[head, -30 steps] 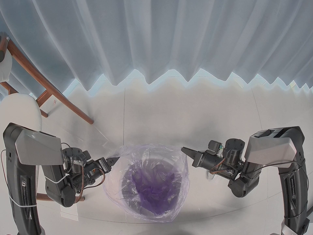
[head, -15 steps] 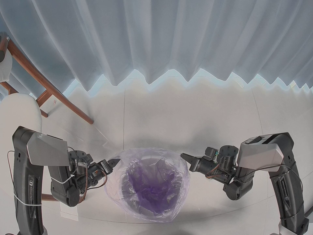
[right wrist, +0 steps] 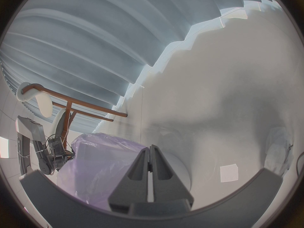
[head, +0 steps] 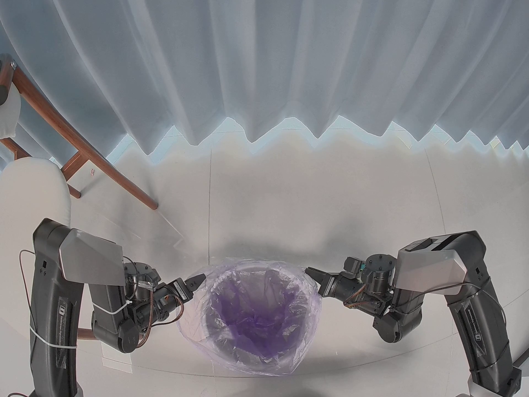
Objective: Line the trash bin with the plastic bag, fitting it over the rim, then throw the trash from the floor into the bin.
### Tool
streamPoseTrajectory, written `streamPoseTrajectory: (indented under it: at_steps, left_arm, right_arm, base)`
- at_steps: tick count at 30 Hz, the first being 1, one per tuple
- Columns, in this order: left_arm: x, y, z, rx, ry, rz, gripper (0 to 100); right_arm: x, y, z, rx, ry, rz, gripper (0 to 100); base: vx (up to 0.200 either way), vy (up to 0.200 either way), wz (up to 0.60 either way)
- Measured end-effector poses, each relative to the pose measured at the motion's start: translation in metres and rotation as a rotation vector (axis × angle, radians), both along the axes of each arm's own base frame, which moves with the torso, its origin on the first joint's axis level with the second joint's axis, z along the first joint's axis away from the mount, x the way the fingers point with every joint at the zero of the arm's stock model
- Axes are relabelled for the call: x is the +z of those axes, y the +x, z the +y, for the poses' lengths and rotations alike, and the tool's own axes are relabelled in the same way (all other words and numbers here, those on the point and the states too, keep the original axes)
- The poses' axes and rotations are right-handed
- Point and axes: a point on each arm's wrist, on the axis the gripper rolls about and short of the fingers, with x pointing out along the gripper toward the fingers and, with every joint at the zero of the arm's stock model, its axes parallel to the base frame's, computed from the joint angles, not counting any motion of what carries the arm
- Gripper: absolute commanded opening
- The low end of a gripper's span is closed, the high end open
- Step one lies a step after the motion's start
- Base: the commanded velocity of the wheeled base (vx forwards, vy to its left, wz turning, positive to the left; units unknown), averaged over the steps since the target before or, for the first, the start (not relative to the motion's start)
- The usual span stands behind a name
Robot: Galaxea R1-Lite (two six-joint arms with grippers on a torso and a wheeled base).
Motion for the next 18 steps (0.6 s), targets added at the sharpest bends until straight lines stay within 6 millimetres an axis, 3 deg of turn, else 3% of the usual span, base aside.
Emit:
streamPoseTrajectory:
  at_steps: [18]
  left_arm:
    - [-0.014, -0.003, -0.002, 0.064, 0.166, 0.053, 100]
  right_arm:
    - [-0.004, -0.002, -0.002, -0.047, -0.032, 0.001, 0]
  base:
    - [0.000, 0.000, 0.00]
